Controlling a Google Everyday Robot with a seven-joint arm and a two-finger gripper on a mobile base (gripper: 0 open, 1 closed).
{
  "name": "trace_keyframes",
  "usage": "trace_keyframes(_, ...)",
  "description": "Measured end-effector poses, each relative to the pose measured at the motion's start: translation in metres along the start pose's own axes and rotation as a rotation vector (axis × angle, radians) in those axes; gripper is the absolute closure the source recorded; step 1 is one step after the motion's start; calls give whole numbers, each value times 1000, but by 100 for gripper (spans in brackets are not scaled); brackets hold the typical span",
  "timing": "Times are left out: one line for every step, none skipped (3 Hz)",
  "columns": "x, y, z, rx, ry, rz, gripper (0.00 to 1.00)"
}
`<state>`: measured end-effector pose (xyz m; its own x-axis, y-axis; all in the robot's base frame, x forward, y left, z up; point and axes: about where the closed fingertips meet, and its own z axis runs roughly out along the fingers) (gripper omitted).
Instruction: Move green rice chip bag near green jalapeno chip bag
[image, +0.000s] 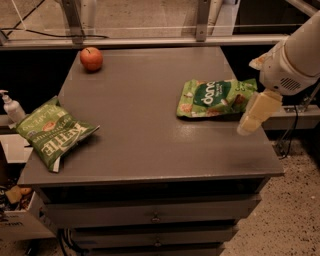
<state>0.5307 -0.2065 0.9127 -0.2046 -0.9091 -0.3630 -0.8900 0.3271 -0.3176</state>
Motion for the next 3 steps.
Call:
trace_keyframes(-3,-35,33,41,-37,8,0)
trace_keyframes(-8,-64,66,54,-53,10,0)
trace_keyframes(-10,-87,105,50,-48,6,15)
